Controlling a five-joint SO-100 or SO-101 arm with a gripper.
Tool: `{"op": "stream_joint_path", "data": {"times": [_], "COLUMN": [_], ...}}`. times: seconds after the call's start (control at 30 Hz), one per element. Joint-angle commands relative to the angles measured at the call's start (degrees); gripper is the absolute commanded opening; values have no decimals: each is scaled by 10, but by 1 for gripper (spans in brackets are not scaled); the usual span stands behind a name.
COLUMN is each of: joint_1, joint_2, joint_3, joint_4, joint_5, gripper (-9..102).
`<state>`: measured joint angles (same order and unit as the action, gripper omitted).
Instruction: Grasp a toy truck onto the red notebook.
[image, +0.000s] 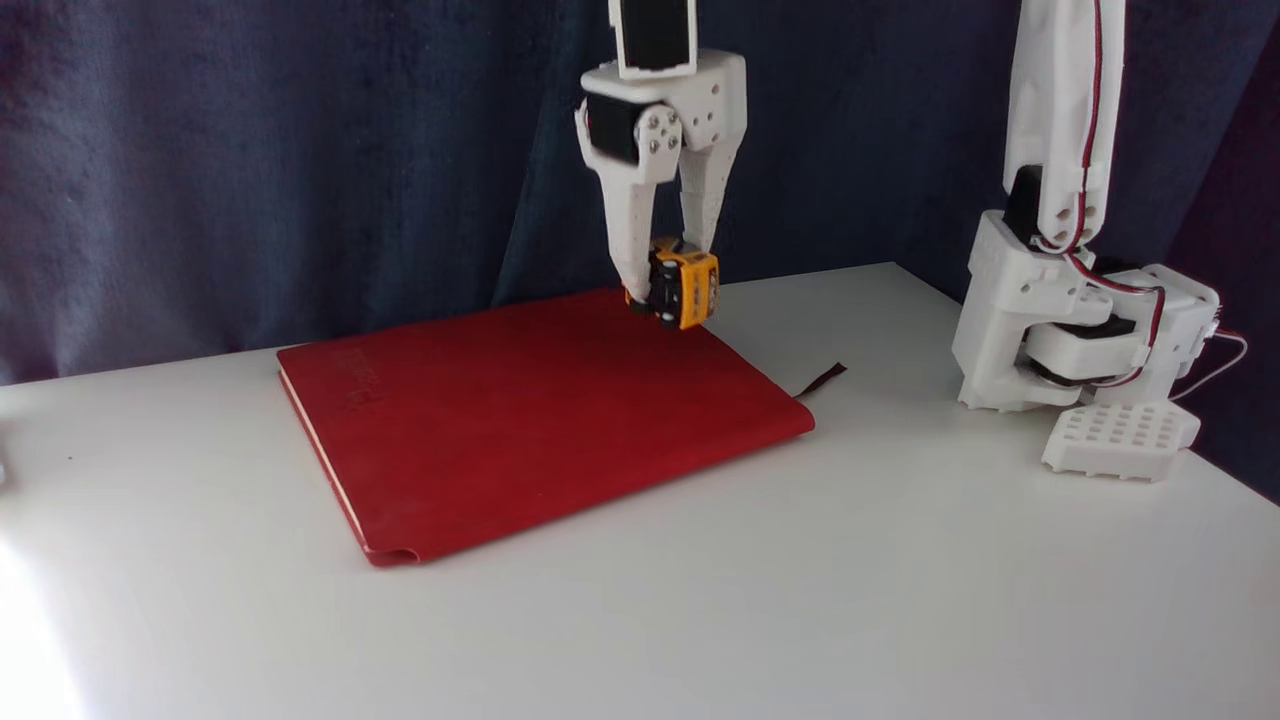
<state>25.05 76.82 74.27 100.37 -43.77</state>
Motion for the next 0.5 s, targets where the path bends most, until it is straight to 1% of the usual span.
{"op": "stream_joint_path", "data": {"times": [0.0,0.47], "joint_1": [-17,-52], "joint_2": [-3,-77], "joint_3": [-11,-65], "joint_4": [6,11], "joint_5": [-4,-7], "gripper": [0,0]}}
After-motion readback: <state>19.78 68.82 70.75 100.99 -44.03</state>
